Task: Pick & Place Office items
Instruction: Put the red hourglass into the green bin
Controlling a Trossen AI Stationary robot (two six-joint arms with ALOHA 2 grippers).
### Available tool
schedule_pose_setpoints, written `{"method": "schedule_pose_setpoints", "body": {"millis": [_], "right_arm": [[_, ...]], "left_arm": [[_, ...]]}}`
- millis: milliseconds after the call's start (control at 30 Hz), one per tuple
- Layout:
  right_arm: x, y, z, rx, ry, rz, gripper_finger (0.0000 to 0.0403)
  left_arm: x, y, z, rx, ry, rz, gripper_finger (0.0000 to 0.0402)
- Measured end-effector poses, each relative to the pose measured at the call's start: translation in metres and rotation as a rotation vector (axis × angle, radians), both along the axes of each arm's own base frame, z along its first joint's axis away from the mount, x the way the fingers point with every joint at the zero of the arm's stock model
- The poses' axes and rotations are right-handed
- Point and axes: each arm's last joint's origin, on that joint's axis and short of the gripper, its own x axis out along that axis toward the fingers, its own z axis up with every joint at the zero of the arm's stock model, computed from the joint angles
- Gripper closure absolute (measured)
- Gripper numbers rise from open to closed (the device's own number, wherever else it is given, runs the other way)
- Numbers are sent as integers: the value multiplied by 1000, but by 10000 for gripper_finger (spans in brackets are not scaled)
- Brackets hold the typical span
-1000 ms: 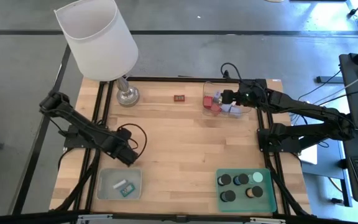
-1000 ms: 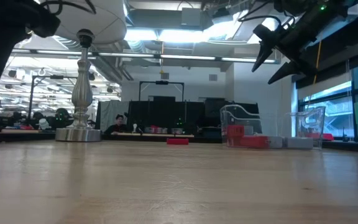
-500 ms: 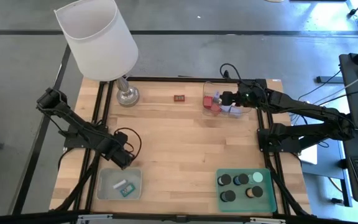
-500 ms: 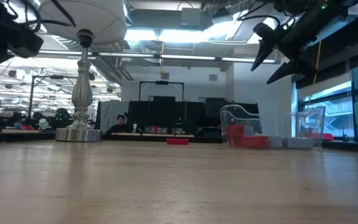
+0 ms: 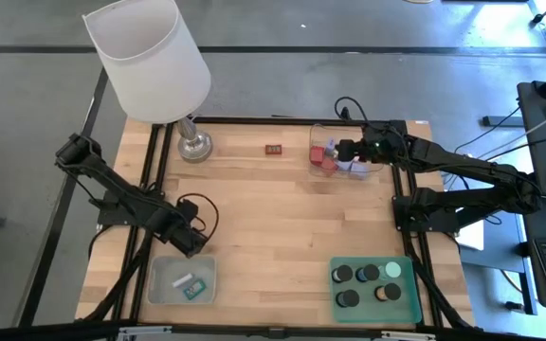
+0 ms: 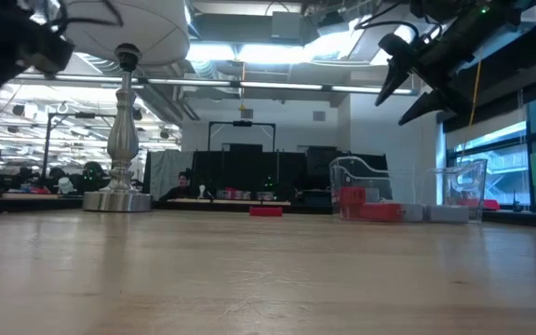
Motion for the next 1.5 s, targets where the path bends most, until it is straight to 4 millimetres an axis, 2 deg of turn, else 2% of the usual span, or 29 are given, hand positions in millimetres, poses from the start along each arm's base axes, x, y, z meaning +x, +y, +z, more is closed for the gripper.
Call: {"method": "schedule_pose_setpoints", "body": {"millis": [200, 367, 633, 767, 900, 1033, 1233, 1500], "right_arm": [[2, -1, 2, -16, -24, 13, 117], [9, 2, 8, 41, -138, 161, 117], [26, 11, 40, 28, -511, 432, 117], [31, 19, 60, -21, -709, 505, 117], [32, 27, 77, -61, -879, 547, 117], [32, 33, 87, -75, -983, 579, 112], [31, 39, 94, -48, -1063, 583, 80], [50, 42, 83, 80, -1069, 579, 42]], "left_arm": [[19, 9, 26, 135, -174, -17, 201], [39, 23, 55, 333, -326, -77, 201], [80, 44, 109, 661, -642, -117, 201], [101, 49, 136, 822, -794, -216, 201], [113, 50, 164, 992, -939, -275, 201], [116, 55, 188, 1144, -1048, -291, 201], [121, 61, 197, 1171, -1174, -323, 201], [148, 70, 180, 1151, -1225, -370, 201]]}}
